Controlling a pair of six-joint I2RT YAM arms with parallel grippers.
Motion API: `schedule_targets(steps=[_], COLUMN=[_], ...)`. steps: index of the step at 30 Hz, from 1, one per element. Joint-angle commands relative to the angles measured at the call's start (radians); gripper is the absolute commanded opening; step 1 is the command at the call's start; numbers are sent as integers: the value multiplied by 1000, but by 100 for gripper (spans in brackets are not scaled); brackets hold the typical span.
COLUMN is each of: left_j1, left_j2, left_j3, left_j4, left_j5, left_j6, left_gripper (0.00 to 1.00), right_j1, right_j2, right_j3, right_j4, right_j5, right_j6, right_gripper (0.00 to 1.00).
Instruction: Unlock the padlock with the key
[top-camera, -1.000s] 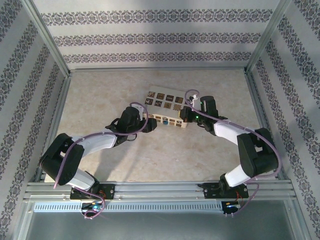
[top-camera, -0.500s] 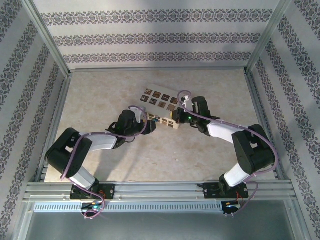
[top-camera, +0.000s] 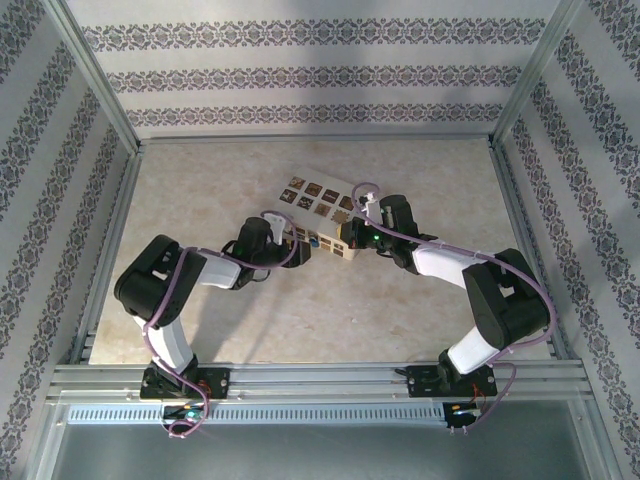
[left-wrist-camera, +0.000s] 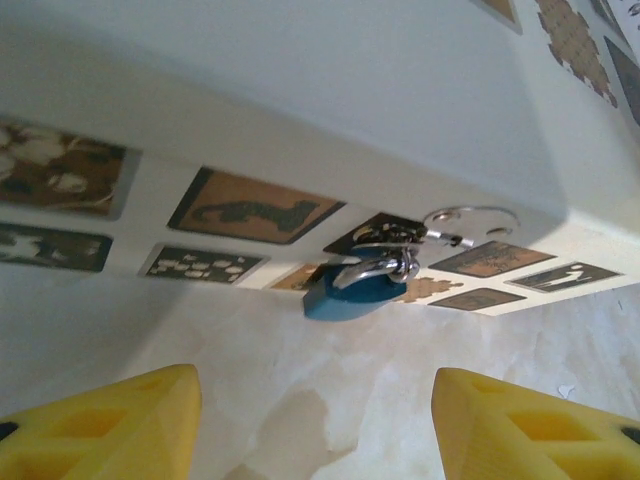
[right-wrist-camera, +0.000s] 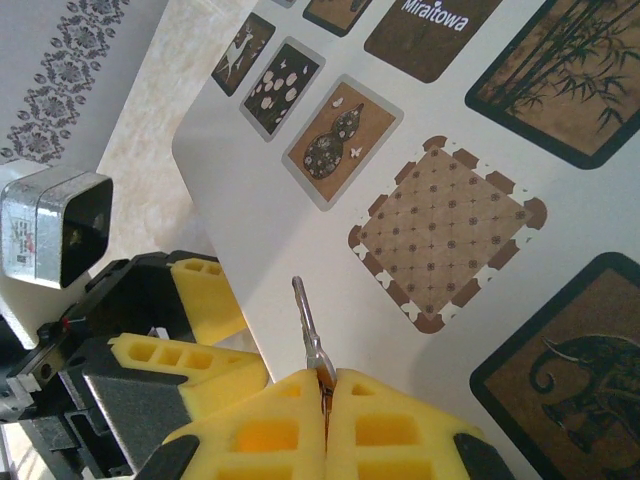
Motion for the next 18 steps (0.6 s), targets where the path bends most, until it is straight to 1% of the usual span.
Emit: schedule_targets(steps=[1,9,18], left_j1=[8,9,6], left_j2=[28,93,156], left_j3=[46,108,157], left_j4=[6,32,38], left_j5=[31,66,145], left_j6=[56,50,30], left_gripper=[62,62,57], right_j1=[6,6,4], right_j2=[28,17,6], right_j3=[-24,-27,-28], right_j4=[-88,-103,-109], right_j5=[21,29,32], right_j6=[15,9,7], right_gripper=[0,0,0])
